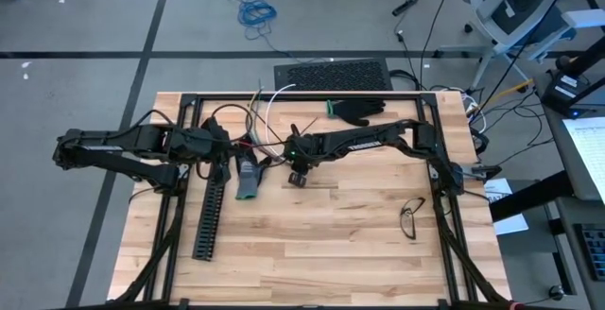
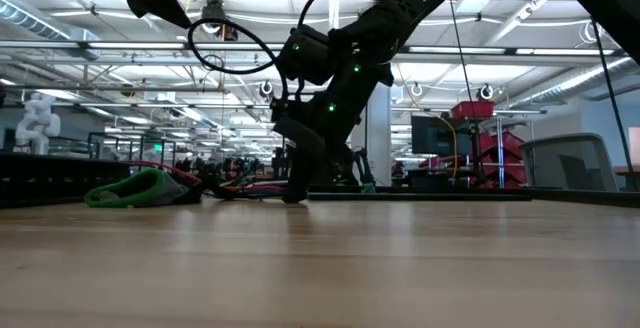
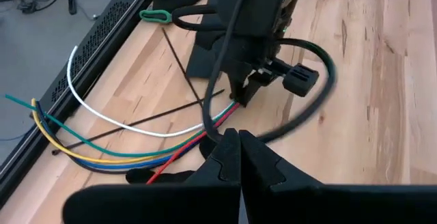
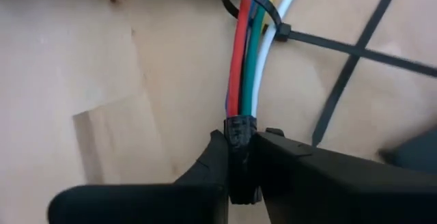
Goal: Ziptie cables
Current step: Wrap the cable wires with the black zip tie
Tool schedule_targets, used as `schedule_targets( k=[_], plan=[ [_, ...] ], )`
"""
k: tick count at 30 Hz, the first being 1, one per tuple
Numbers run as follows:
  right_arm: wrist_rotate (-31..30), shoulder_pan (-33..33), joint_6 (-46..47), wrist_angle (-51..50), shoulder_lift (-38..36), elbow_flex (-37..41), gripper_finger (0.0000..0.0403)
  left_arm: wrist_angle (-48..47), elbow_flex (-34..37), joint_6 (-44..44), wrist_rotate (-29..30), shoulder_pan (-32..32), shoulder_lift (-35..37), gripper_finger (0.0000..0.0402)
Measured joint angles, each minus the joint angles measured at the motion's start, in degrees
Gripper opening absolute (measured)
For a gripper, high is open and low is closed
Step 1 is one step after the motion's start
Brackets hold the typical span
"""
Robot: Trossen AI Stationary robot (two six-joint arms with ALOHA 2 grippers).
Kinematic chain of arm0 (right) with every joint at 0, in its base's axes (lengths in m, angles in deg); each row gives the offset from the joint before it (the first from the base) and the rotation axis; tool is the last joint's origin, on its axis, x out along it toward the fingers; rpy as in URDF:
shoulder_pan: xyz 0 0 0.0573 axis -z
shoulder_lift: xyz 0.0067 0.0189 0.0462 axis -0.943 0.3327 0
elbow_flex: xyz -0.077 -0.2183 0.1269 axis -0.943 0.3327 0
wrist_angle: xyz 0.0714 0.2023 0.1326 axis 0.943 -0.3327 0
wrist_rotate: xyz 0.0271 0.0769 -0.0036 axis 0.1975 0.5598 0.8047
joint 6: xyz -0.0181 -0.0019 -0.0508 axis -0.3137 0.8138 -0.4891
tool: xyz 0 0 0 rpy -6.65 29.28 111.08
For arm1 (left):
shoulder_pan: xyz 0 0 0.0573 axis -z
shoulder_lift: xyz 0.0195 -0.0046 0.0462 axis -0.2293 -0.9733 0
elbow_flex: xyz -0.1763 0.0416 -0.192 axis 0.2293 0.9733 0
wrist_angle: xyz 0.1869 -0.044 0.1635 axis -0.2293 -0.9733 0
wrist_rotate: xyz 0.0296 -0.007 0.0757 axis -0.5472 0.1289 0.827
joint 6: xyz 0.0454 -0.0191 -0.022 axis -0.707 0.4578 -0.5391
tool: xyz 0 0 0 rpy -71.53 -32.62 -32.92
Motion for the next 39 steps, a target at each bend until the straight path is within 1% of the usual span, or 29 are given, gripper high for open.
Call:
schedule_targets(
  k=[4, 7, 10, 13, 17, 20, 22, 27, 30, 31, 33, 36, 39],
  plan=[
    [0.71, -1.89, 2.1, -3.38, -2.75, 0.38, 0.0036, -0.01, 0.0, -0.1, 0.0, 0.0, 0.0, 0.0001],
    [5.53, -4.33, 2.91, -7.21, -5.1, 0.71, 0.0036, 0.03, 0.0, -1.37, 0.0, 0.02, -0.02, 0.0001],
    [9.0, -7.99, 3.36, -9.13, -7.41, 0.45, 0.0036, 0.07, 0.0, -2.01, 0.0, 0.0, 0.0, 0.0001],
    [9.92, -13.24, 4.24, -11.76, -7.93, 0.39, 0.0036, 0.09, 0.0, -2.03, 0.0, 0.01, -0.02, 0.0001],
    [9.76, -20.56, 3.21, -19.03, -7.7, 0.39, 0.0036, 1.0, 0.0, -1.91, 0.0, 0.01, -0.02, 0.0001],
    [9.31, -25.05, 1.18, -24.83, -7.44, 1.46, 0.0036, 3.72, 0.0, -1.61, 0.0, 0.0, -0.57, 0.0001],
    [7.4, -27.35, 0.19, -26.71, -7.56, 3.28, 0.0036, 5.79, 0.0, -1.46, 0.0, 0.02, -1.22, 0.0001],
    [3.44, -29.93, -1.81, -29.45, -8.32, 8.31, 0.0036, 9.24, 0.0, -1.42, 0.24, 0.02, -4.63, 0.0001],
    [0.83, -30.26, -1.65, -30.67, -8.54, 8.92, 0.0037, 9.07, 0.0, -1.4, 0.31, 0.0, -7.39, 0.0001],
    [0.75, -30.23, -1.77, -30.71, -8.97, 9.11, 0.0043, 9.06, 0.0, -1.4, 0.31, 0.02, -8.43, 0.0001],
    [0.71, -30.23, -2.8, -30.1, -10.53, 9.52, 0.0075, 8.9, 0.0, -0.31, 0.31, 0.02, -10.72, 0.0001],
    [-0.37, -30.41, -3.0, -28.47, -13.92, 10.04, 0.0142, 8.9, 0.0, 1.42, 0.32, 0.0, -13.99, 0.0001],
    [-0.12, -30.02, -2.49, -28.24, -18.33, 9.69, 0.02, 9.47, 0.0, 1.38, -0.09, 0.0, -16.66, 0.0001]
  ],
)
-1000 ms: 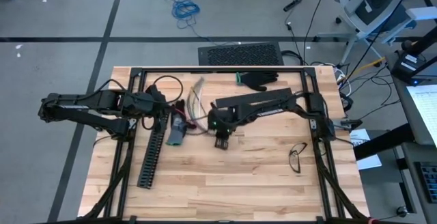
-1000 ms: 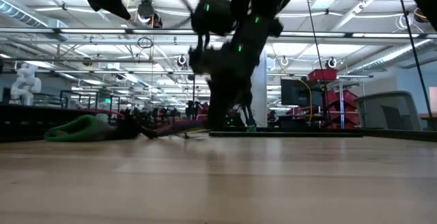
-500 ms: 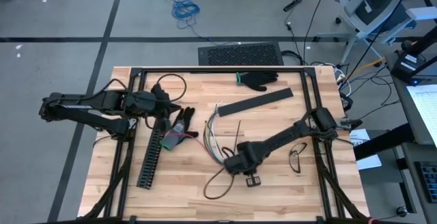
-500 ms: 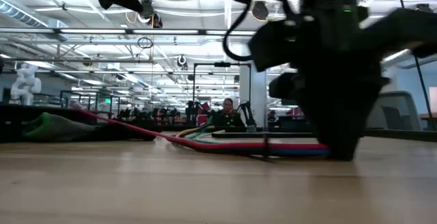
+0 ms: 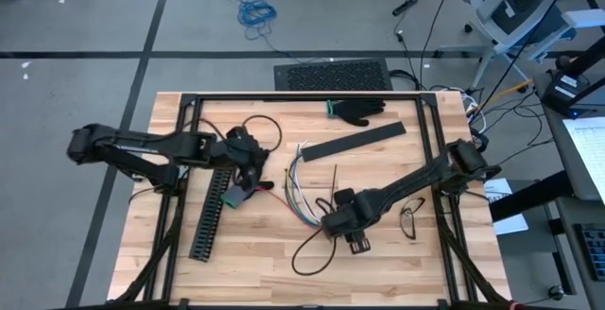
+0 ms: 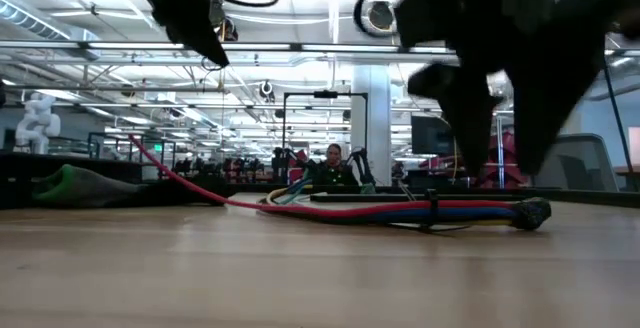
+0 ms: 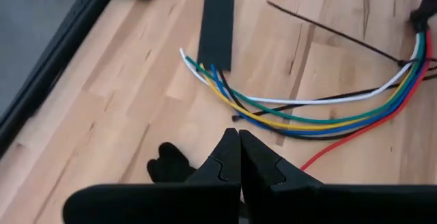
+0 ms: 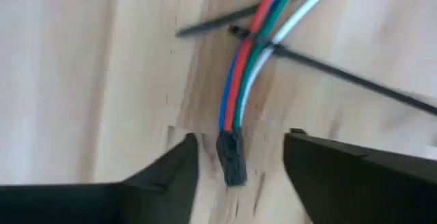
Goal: Ziptie cables
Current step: Wrap the cable wires with the black zip tie
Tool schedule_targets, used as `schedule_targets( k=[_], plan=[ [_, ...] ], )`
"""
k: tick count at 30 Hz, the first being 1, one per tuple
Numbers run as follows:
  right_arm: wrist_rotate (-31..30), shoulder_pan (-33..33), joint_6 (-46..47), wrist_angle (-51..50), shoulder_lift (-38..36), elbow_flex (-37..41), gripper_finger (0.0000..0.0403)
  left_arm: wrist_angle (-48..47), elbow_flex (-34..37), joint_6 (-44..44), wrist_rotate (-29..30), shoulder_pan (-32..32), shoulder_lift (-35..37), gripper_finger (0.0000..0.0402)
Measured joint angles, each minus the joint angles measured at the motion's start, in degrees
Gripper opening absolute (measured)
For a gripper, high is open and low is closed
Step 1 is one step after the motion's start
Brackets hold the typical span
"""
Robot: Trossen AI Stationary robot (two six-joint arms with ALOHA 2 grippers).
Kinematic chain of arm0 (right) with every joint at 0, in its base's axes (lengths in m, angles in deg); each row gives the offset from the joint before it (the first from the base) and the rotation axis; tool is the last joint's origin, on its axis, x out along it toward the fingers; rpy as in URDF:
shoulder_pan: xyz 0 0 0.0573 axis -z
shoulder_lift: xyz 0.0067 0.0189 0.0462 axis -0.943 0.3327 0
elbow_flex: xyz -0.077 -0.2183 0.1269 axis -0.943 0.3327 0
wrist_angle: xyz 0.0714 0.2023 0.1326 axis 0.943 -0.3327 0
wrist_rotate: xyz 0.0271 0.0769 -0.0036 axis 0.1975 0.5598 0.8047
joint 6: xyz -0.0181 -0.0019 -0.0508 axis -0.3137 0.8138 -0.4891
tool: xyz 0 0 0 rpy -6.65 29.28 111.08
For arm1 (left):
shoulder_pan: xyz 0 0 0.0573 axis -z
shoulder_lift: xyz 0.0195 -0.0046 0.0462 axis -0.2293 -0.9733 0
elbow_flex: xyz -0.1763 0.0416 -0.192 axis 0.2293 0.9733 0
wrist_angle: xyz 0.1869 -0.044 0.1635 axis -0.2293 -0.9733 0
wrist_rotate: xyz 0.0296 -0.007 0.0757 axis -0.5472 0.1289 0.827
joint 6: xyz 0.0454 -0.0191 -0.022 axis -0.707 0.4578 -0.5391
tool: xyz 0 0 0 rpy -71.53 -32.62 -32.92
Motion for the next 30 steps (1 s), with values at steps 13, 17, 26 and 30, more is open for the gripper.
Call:
schedule_targets(
  k=[13, 17, 26, 30],
  plan=[
    [-14.08, 2.55, 53.33, 17.84, -15.09, 15.36, 0.0246, 8.65, 0.0, -15.42, -15.04, -7.54, -9.46, 0.0001],
    [-15.88, 2.11, 68.23, 36.69, -17.73, 27.11, 0.0238, 12.86, 0.01, -16.69, -27.69, -11.53, -12.92, 0.0001],
    [-20.6, 7.45, 78.65, 42.33, -16.26, 33.42, 0.0238, 34.51, 7.04, -5.04, -36.83, -12.14, -16.33, 0.0001],
    [-18.65, 12.12, 76.42, 41.94, -15.91, 33.41, 0.0238, 45.83, 12.21, 2.02, -36.87, -9.31, -17.36, 0.0001]
  ],
)
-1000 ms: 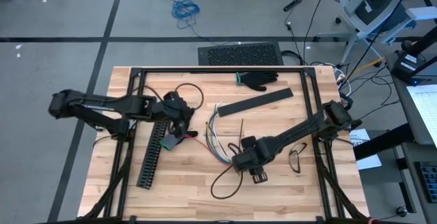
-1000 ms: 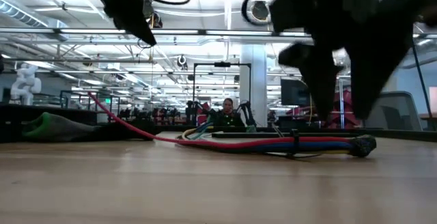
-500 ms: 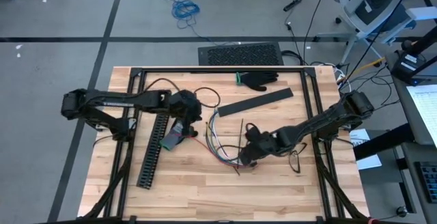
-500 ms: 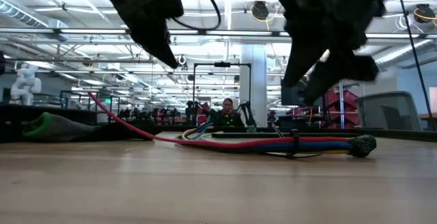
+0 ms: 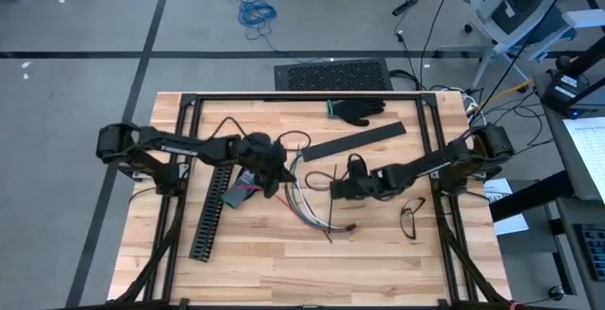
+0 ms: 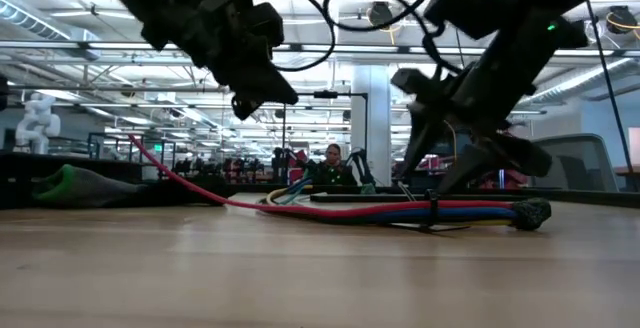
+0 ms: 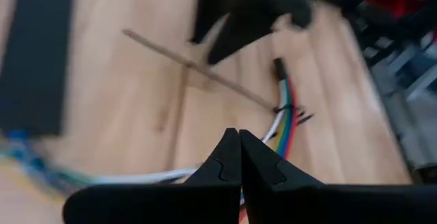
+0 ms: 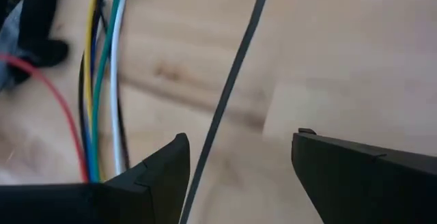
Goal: Ziptie cables
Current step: Wrap the cable wires with the black zip tie
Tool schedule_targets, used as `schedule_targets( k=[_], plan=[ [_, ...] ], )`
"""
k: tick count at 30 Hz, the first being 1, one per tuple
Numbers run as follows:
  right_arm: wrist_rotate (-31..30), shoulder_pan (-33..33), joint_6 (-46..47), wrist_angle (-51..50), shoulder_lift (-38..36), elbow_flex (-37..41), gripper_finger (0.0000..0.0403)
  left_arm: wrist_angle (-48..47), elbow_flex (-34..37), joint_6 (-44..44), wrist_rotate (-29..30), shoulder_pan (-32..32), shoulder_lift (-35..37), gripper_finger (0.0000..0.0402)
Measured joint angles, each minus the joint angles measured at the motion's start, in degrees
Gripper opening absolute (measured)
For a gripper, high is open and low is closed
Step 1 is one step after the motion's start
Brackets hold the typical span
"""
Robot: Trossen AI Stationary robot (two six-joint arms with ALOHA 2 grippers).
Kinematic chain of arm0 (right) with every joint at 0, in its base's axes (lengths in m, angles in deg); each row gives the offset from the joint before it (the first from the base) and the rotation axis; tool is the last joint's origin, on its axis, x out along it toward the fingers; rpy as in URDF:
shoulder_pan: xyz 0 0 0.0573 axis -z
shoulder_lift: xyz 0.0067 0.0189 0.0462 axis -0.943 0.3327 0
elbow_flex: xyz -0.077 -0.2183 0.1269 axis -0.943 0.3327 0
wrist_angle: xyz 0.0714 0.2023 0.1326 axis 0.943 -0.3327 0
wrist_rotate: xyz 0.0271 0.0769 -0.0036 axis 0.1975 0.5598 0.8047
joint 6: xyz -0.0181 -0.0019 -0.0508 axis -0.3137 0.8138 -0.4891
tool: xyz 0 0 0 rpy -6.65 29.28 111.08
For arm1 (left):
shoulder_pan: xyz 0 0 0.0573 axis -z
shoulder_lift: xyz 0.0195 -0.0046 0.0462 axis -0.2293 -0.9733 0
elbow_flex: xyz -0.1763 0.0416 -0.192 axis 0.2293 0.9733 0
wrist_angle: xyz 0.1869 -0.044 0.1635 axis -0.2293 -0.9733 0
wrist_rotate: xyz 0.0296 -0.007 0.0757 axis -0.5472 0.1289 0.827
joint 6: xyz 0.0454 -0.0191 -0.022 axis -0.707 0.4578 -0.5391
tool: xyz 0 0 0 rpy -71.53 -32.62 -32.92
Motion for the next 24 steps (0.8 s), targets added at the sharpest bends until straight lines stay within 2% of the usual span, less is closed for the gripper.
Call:
schedule_targets(
  k=[4, 8, 18, 24],
  plan=[
    [2.87, 2.82, -2.28, 3.39, 1.97, 0.02, 0.0238, 5.48, 3.33, 6.91, 2.74, 3.25, -2.02, 0.0001],
    [6.99, 2.17, -2.01, 9.77, 4.86, -0.09, 0.0238, 5.3, 4.47, 8.68, 5.08, 5.92, -2.69, 0.0001],
    [5.61, -5.08, 8.61, 15.33, 9.03, -0.38, 0.0236, 5.8, 4.42, 10.12, 7.57, 8.31, -2.61, 0.0001],
    [5.15, -6.79, 10.65, 19.08, 11.71, -0.35, 0.0212, 5.81, 4.42, 8.81, 8.47, 8.38, -2.61, 0.0001]
  ],
)
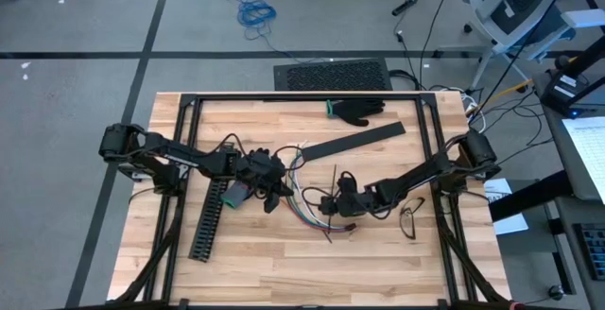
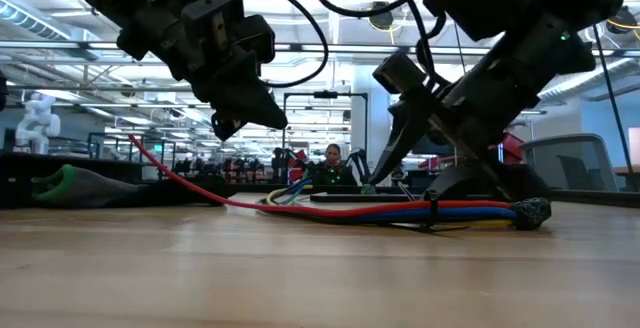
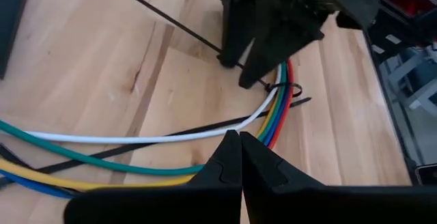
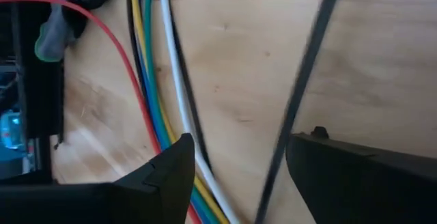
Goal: Ziptie cables
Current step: Wrap the cable wires with the black zip tie
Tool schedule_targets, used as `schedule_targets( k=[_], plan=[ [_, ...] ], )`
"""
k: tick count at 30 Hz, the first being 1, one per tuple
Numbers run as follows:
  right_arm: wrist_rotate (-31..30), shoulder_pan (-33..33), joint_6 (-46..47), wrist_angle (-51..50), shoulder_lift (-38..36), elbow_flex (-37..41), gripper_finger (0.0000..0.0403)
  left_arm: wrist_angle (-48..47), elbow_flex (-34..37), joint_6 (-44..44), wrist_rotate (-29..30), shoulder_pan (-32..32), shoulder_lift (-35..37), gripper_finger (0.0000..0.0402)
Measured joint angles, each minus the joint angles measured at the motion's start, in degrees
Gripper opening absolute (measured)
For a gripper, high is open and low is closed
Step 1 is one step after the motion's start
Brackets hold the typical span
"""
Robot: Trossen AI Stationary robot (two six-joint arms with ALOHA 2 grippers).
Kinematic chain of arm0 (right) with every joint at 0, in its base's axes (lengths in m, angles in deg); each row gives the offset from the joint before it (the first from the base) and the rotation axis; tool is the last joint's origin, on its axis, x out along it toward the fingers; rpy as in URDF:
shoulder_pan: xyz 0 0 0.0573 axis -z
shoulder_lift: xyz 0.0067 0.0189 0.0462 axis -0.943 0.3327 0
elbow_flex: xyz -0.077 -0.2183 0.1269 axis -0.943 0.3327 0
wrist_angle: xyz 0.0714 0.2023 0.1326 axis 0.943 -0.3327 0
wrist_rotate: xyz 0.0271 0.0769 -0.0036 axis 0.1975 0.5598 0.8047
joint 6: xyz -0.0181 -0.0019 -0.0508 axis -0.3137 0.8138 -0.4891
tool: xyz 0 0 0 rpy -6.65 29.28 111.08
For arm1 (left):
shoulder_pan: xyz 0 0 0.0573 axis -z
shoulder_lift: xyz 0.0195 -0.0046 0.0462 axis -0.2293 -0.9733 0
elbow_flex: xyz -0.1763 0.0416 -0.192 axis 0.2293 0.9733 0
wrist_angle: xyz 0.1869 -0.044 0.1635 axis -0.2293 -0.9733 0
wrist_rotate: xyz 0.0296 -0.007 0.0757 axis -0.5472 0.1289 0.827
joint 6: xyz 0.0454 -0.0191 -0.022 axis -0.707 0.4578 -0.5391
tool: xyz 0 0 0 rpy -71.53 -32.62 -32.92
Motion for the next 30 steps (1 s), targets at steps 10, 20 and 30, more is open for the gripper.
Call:
schedule_targets(
  k=[10, 20, 30],
  plan=[
    [0.82, 0.43, -1.56, 5.88, 3.34, -0.04, 0.0185, 0.01, -0.02, -0.19, 0.83, 0.08, 0.0, 0.0001],
    [1.62, 0.95, -4.45, 4.63, 3.36, -0.17, 0.0024, 0.48, -0.02, -0.24, 0.83, 0.08, 0.0, 0.0001],
    [-5.21, 3.47, -10.26, 4.3, -0.74, 0.67, 0.0001, 12.08, -0.09, 2.28, 3.26, 0.32, 0.0, 0.0001]
  ],
)
